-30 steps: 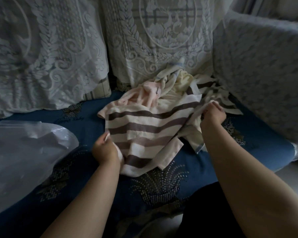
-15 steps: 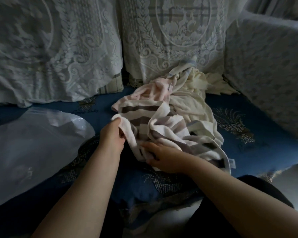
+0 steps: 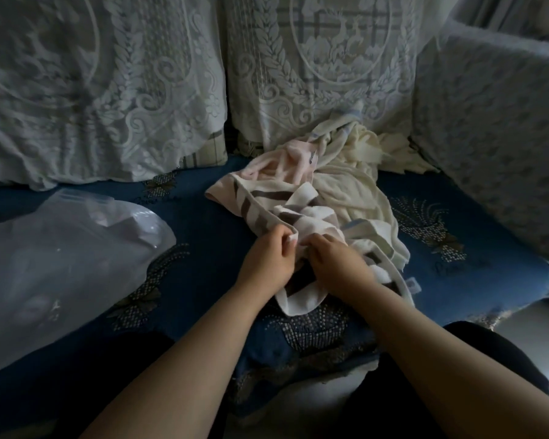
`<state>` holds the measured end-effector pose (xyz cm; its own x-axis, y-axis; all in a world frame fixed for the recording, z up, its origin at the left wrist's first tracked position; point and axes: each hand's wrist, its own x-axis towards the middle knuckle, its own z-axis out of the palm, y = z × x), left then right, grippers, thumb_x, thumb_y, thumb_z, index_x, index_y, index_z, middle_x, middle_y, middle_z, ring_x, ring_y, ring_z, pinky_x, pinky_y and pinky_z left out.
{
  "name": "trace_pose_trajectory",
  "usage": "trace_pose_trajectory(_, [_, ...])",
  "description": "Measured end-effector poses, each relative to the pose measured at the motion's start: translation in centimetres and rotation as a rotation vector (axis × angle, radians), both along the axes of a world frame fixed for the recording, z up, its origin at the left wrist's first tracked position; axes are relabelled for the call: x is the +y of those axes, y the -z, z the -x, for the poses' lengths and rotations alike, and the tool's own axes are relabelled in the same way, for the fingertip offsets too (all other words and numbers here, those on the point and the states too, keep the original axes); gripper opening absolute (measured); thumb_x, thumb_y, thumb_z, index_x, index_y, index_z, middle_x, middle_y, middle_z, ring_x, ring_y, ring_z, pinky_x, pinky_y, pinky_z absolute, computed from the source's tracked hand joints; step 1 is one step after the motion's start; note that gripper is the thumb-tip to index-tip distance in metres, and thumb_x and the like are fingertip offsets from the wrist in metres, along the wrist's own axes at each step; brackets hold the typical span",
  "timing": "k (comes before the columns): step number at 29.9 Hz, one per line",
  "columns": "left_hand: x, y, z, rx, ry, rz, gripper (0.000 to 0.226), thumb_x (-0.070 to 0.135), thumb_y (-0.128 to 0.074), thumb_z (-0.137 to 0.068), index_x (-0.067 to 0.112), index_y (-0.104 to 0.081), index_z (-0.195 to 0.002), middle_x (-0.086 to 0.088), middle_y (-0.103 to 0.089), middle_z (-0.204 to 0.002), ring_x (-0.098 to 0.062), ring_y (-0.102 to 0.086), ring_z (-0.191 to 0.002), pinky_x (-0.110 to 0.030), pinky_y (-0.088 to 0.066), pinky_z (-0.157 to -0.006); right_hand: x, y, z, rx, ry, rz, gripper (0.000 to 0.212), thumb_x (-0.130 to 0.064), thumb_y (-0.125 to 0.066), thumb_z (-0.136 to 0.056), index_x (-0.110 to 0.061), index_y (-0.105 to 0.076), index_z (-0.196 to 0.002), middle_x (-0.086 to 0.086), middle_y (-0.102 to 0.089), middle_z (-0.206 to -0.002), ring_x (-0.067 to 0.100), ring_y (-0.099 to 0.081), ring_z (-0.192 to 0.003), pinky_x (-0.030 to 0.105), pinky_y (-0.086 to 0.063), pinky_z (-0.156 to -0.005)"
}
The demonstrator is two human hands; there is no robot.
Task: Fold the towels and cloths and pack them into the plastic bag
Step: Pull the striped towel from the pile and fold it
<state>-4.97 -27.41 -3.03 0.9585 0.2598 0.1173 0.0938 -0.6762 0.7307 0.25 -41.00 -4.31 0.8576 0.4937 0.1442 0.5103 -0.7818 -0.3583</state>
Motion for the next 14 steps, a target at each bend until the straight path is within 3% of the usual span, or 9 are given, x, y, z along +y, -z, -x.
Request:
trace_pose_trajectory(2, [0.1,0.1,-0.1,-0.011,0.054,0.081,0.03,0.031,-0.061,-0.09,0.017,-0.055,-0.116,0.005,-0.06,-0.102,-0.012,-0.059,-0.096,-0.012,-0.04,-0.068,-0.2,-0.3,-0.2,-0.015,-0.028,-0.121,0.025,-0.027,-0.043,-0.096,-0.019,-0.058,-0.115,0.005,-0.061,-0.106,0.025,-0.061,-0.089,0.038,-0.05,-0.072])
trace_pose_trajectory(5, [0.7,0.1,-0.2,-0.023,0.069,0.023,0.042,0.027,-0.066,-0.086,0.018,-0.055,-0.125,0.003,-0.065,-0.111,-0.013,-0.061,-0.102,-0.024,-0.048,-0.081,-0.4,-0.2,-0.3,-0.056,-0.001,-0.271,0.022,-0.024,-0.05,-0.092,-0.017,-0.062,-0.11,0.007,-0.06,-0.108,0.026,-0.06,-0.089,0.035,-0.048,-0.069])
trace_pose_trajectory(10, [1.3,-0.9,0.0,-0.244,-0.116,-0.047,0.018,0.02,-0.062,-0.089,0.008,-0.068,-0.101,-0.003,-0.07,-0.089,-0.016,-0.066,-0.084,-0.017,-0.04,-0.066,0.0,-1.2,0.0,-0.362,-0.144,-0.119,0.04,-0.041,-0.041,-0.089,-0.007,-0.062,-0.091,0.01,-0.059,-0.084,0.027,-0.056,-0.051,0.034,-0.042,-0.035])
trace_pose_trajectory(12, [1.8,-1.6,0.1,-0.348,-0.158,-0.058,0.009,0.018,-0.063,-0.089,0.01,-0.067,-0.084,0.002,-0.064,-0.073,-0.012,-0.06,-0.068,-0.014,-0.036,-0.058,0.1,-1.2,0.2,-0.417,-0.151,-0.036,0.039,-0.039,-0.037,-0.089,-0.008,-0.06,-0.094,0.009,-0.057,-0.087,0.023,-0.053,-0.052,0.033,-0.04,-0.033])
trace_pose_trajectory(14, [2.0,-2.4,0.4,-0.479,-0.195,-0.102,0.019,0.013,-0.064,-0.088,0.011,-0.059,-0.07,0.006,-0.053,-0.062,-0.006,-0.047,-0.056,-0.011,-0.031,-0.053,0.4,-1.1,1.0,-0.366,-0.078,-0.01,0.03,-0.031,-0.041,-0.086,-0.008,-0.056,-0.097,0.008,-0.057,-0.086,0.028,-0.055,-0.055,0.032,-0.036,-0.036])
